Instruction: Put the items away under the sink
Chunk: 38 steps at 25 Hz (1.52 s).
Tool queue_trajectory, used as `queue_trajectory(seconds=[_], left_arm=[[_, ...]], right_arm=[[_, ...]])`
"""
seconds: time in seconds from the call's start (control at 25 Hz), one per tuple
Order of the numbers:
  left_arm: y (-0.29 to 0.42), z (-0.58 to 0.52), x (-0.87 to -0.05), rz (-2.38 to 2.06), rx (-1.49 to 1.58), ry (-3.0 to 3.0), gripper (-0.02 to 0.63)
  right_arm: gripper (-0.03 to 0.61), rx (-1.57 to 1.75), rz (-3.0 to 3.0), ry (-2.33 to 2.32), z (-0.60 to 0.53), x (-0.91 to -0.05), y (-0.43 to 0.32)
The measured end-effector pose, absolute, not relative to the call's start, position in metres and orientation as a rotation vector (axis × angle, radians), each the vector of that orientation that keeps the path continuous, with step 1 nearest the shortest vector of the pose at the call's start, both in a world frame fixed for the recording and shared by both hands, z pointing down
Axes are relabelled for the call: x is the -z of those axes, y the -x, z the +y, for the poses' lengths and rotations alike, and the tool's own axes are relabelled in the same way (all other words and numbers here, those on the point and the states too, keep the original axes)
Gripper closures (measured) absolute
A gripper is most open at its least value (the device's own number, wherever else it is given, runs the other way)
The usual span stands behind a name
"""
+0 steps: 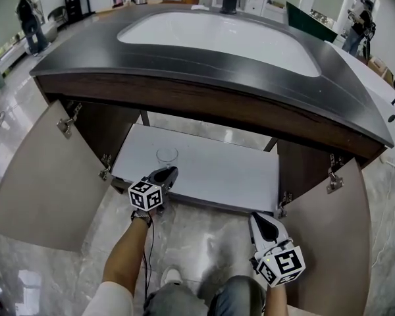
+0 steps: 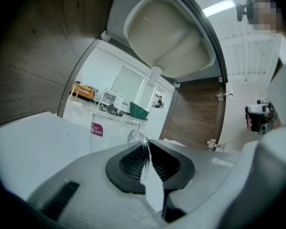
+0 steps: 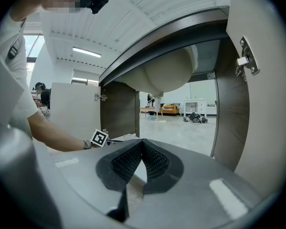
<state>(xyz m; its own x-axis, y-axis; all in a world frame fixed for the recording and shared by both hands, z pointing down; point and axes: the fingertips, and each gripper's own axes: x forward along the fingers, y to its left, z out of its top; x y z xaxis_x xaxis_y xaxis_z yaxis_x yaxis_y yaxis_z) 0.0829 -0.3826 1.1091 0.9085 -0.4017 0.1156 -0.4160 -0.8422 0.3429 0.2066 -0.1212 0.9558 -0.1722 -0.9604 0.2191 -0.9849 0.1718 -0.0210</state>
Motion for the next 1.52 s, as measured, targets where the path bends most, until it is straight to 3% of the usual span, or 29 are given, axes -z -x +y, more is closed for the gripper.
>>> queue_trajectory(seconds=[0.6, 0.92, 1.36, 1.52], left_arm=[[-0.086, -0.368, -1.129, -0.667, -0.167, -2.7, 0.591], [-0.079, -0.363, -1.131, -0.677, -0.169, -2.666, 0.543], [-0.053, -0.348, -1.124, -0.758, -0.242, -2.706, 0.528], [-0.041, -0.341, -1.1, -0.828, -0.28, -2.765, 0.605]], right_arm=[[0.571, -0.248, -2.295, -1.892, -0.115, -0.958, -0.212], [0.571, -0.215, -2.284, -1.876, -0.11, -0.959, -0.21], [0.571, -0.182, -2.298, -1.864, -0.107, -0.941, -0.206], [0.571, -0.152, -2.311, -1.876, -0.111, -0.926, -0.203]])
